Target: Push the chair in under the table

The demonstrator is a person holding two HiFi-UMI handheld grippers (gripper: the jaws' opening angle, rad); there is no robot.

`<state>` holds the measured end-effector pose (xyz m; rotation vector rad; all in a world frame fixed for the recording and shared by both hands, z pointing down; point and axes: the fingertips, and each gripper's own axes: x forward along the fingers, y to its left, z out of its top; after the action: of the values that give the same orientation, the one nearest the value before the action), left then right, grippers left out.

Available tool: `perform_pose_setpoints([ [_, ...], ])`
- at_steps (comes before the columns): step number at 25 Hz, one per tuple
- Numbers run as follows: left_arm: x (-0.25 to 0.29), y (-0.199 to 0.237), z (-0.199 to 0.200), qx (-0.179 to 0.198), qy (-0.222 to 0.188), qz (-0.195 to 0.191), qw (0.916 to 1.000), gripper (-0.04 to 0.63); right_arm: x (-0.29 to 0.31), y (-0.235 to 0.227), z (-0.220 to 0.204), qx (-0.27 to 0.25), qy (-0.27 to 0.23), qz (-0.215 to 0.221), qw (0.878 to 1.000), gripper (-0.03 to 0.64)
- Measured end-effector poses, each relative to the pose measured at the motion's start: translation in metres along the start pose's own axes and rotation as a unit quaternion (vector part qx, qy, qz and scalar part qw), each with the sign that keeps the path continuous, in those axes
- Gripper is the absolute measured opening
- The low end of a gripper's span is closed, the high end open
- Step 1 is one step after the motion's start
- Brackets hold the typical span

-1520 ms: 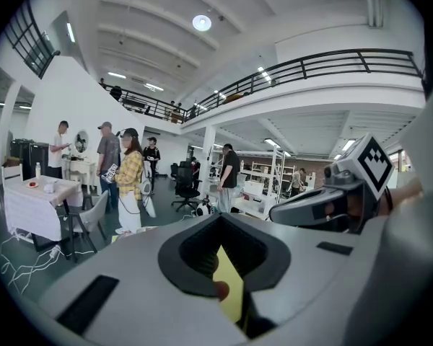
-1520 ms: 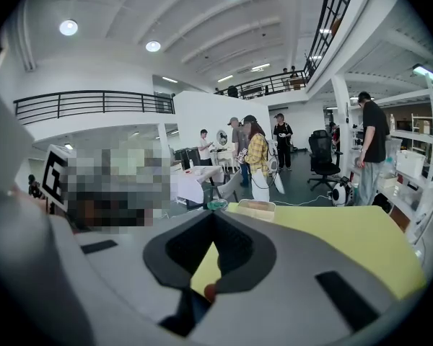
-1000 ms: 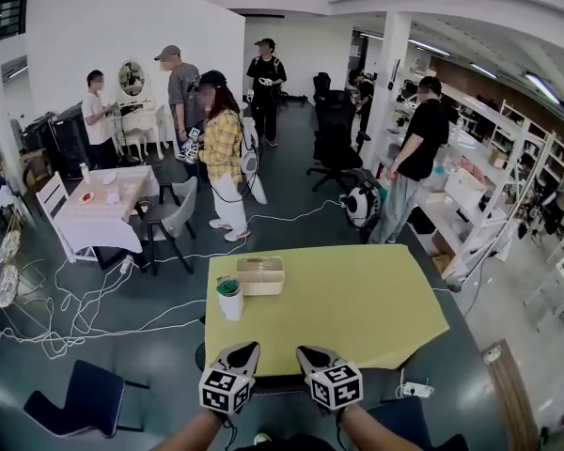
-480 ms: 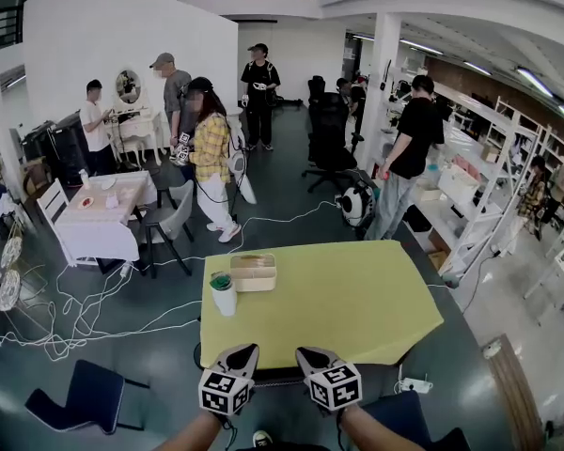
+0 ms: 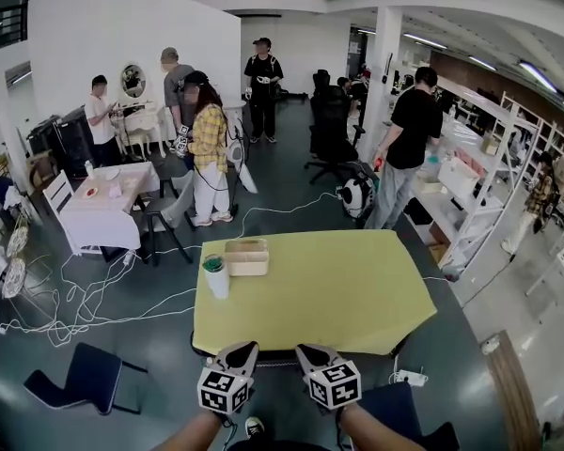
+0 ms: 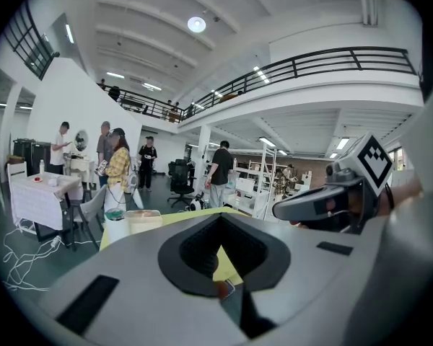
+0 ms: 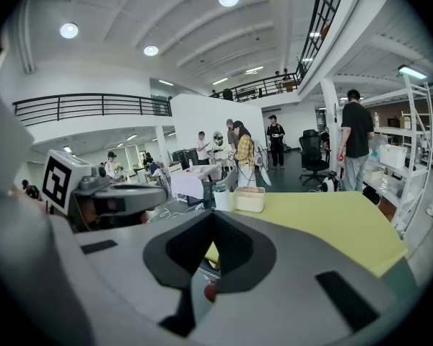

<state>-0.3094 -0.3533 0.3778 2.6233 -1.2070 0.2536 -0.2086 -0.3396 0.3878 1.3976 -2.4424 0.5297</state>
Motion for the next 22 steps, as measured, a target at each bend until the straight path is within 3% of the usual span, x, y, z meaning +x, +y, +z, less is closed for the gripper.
perform_pose_setpoints([
  [12,-0.054,-0.078,-0.036,-0.008,0.006,0.031,0.9995,0.009,-0.072,0.021,-0.047,0.004,0.004,0.033,0.999,0.014],
  [22,-0.083,-0.101,-0.052,-0.009,0.018,0.049,0.9986,0.009,-0.096,0.035,-0.070,0.012,0.012,0.046,0.999,0.014],
])
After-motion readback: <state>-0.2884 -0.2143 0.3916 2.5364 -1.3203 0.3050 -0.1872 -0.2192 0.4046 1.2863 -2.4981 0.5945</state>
